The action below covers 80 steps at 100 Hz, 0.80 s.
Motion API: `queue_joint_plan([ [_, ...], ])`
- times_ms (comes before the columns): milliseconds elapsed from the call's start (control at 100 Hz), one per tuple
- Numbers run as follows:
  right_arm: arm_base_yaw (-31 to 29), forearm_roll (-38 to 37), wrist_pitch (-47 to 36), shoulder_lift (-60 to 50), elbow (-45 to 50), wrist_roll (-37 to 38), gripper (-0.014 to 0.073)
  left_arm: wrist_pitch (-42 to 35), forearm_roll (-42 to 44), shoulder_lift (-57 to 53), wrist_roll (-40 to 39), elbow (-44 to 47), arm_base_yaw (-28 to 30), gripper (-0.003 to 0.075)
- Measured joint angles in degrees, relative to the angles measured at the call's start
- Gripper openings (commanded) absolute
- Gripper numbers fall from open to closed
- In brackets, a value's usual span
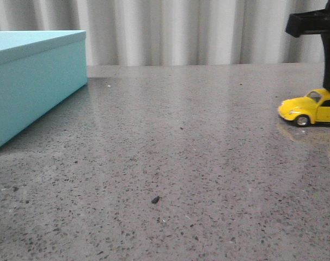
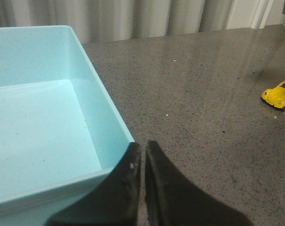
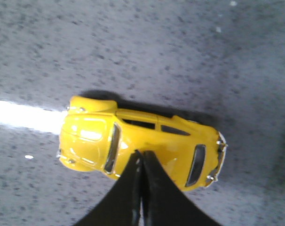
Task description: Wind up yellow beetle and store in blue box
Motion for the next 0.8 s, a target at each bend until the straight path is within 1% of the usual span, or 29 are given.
queue_joint_plan([
  [120, 0.00, -5.40, 1.36, 0.00, 0.00, 1.85, -0.0052, 0.00, 0.00, 0.00, 0.00, 0.00, 0.00, -0.0021],
  [240, -0.57, -8.65, 2.41, 0.10, 0.00, 3.38, -0.0052, 0.00, 0.00, 0.00, 0.00, 0.00, 0.00, -0.0021],
  [450, -1.47, -9.60, 2.01, 0.10, 0.00, 4.10, -0.0053, 0.00, 0.00, 0.00, 0.00, 0.00, 0.00, -0.0021],
  [540, -1.57, -8.82, -0.55, -0.50, 0.27, 4.10, -0.0053, 0.00, 0.00, 0.00, 0.00, 0.00, 0.00, -0.0021],
  [630, -0.84, -8.13, -4.12, -3.56, 0.50, 4.10, -0.0053, 0.00, 0.00, 0.00, 0.00, 0.00, 0.00, -0.0021],
  [800, 2.01, -7.50, -8.83, -14.99, 0.50, 4.10, -0.0053, 0.00, 0.00, 0.00, 0.00, 0.00, 0.00, -0.0021],
])
